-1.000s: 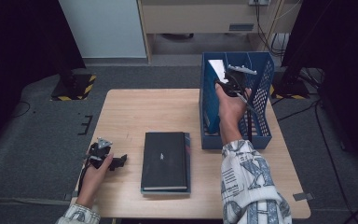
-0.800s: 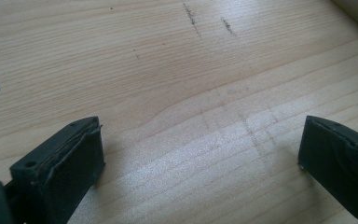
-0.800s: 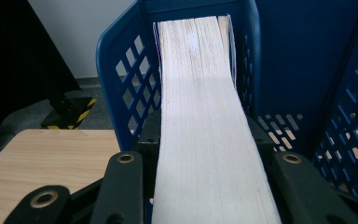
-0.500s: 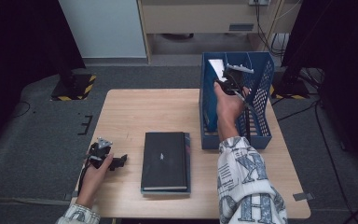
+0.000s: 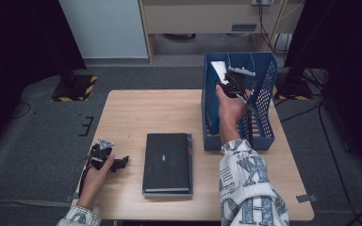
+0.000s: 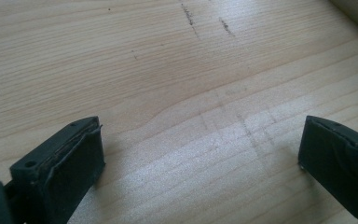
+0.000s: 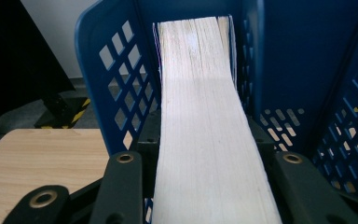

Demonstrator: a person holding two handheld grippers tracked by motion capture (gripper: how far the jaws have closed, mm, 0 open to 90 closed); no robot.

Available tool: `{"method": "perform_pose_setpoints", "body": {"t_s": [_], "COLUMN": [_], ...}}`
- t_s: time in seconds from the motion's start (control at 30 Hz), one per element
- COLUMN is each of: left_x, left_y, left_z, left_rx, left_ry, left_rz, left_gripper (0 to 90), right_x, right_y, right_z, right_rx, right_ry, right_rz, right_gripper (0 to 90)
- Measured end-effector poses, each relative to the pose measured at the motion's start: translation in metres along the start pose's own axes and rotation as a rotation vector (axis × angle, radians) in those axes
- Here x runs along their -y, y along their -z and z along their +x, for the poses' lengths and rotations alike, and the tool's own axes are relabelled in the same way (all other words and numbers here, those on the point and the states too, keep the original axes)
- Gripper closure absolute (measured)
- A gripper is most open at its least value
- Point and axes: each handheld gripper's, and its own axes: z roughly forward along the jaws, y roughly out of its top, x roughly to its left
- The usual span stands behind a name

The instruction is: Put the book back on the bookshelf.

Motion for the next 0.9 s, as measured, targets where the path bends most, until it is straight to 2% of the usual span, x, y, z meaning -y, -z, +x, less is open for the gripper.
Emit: {"method": "perform_pose_setpoints", "body": {"t_s": [0.27, 0.5, 0.6, 0.73, 0.9], "left_x": [0.000, 0.000, 0.000, 0.000, 0.000], "left_y": [0.000, 0.000, 0.000, 0.000, 0.000], "left_z": [0.000, 0.000, 0.000, 0.000, 0.000], "left_rx": [0.001, 0.001, 0.001, 0.001, 0.001], "left_ry": [-0.001, -0.002, -0.002, -0.002, -0.007], "left_rz": [0.000, 0.000, 0.000, 0.000, 0.005], "left_gripper": [0.0, 0.0, 0.0, 0.0, 0.0], "right_x": [0.002, 0.004, 0.006, 0.009, 0.014], "right_y": [-0.002, -0.002, -0.002, 0.002, 0.008], "right_z": [0.014, 0.017, 0.017, 0.014, 0.010], "right_rx": [0.018, 0.018, -0.008, -0.095, -0.158], "right_ry": [0.046, 0.030, 0.012, -0.032, -0.063], "right_rz": [0.002, -0.011, -0.028, -0.048, -0.061], "right_gripper": [59.6, 57.5, 52.2, 40.7, 33.4]}}
